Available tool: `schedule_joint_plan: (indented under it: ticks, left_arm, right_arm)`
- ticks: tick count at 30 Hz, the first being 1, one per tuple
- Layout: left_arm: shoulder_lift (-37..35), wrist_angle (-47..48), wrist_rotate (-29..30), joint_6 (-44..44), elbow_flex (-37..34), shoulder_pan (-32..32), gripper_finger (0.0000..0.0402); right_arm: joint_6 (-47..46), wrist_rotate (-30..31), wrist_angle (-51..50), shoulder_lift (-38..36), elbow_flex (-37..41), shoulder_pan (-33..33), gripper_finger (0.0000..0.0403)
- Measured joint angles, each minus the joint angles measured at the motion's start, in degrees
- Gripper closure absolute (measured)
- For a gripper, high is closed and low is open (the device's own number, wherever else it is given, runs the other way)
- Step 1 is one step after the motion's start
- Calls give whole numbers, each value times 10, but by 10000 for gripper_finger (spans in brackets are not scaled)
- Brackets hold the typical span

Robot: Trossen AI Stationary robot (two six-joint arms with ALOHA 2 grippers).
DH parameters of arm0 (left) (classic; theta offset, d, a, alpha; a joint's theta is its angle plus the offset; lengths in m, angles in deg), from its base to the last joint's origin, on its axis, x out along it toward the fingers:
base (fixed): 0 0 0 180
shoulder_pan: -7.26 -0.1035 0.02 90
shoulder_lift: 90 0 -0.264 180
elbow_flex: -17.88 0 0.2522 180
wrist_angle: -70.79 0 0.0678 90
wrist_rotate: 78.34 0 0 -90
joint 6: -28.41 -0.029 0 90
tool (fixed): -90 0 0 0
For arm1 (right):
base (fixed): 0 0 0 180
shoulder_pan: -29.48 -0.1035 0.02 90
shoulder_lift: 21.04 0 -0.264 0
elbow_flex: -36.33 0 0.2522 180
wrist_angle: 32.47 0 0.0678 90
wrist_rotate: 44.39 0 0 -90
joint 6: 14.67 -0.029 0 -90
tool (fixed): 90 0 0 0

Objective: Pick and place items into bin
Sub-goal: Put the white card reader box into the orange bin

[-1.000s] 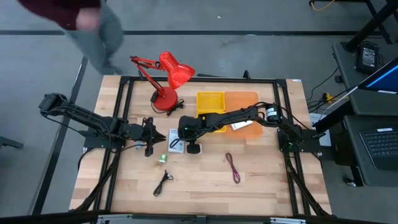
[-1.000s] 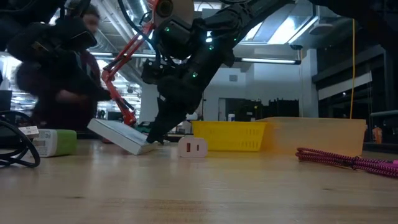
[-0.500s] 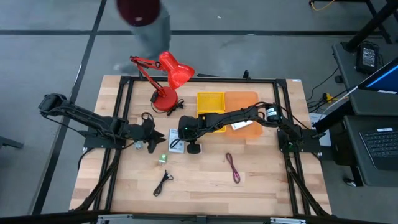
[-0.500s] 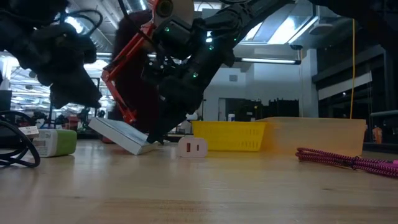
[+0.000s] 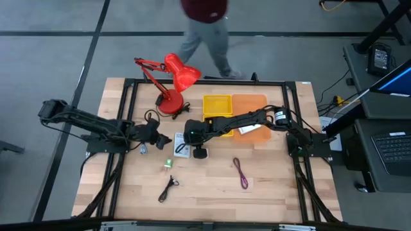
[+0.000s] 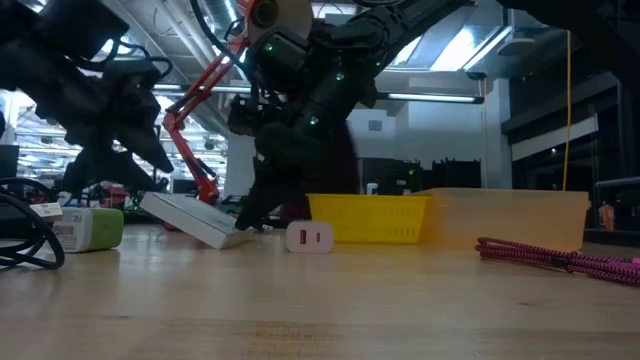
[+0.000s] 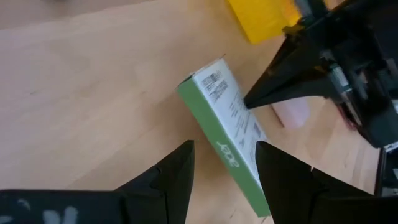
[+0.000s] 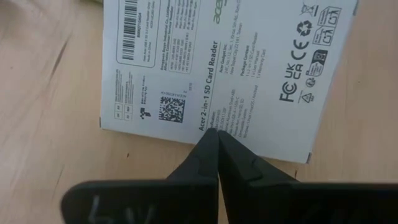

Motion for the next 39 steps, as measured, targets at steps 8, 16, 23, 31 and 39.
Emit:
schedule_joint_plan:
  ticks: [8, 16, 23, 31, 39]
  left_arm:
    - [72, -83, -36, 0, 0, -19, 235]
    - [139, -111, -66, 9, 0, -32, 236]
    - [167, -168, -79, -8, -1, -32, 236]
    - [211, -236, -88, -13, -1, -32, 240]
    - [252, -295, -90, -43, -1, -36, 278]
  right_arm:
    - [2, 0, 1, 0, 0, 0, 403]
    - [2, 0, 2, 0, 0, 0, 403]
    - [7, 0, 1, 0, 0, 0, 403]
    - [13, 0, 5, 0, 0, 0, 403]
    - [13, 0, 2, 1, 1, 0, 403]
